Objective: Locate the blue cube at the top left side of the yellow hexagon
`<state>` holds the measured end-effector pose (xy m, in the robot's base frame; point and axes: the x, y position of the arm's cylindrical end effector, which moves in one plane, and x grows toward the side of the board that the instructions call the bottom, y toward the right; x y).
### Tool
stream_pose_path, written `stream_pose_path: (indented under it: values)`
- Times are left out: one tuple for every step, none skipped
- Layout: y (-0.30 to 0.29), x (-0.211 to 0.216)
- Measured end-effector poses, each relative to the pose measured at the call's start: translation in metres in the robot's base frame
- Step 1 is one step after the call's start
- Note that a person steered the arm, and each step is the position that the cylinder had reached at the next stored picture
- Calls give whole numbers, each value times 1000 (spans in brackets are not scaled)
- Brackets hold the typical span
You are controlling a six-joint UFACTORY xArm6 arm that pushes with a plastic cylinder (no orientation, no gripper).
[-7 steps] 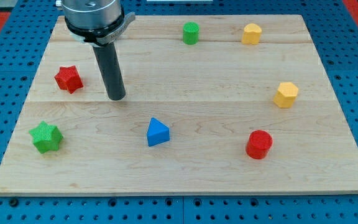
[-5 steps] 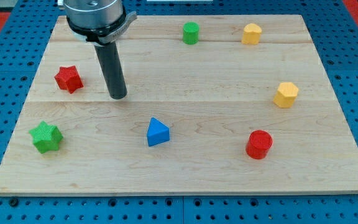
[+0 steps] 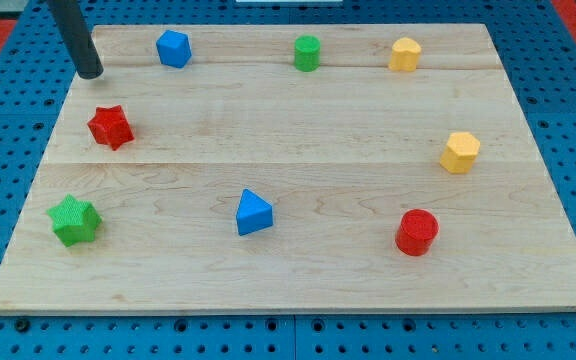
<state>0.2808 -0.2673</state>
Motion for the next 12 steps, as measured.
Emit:
stream_pose_path:
  values:
    - [0,-4]
    - [1,-20]
    - [4,-37]
    - [24,-49]
    - [60,-57]
    - [98,-61]
    - [149,-61]
    - [186,-60]
    - [162,-37]
    - [150,-24]
    - [153,-39]
    - [113,-59]
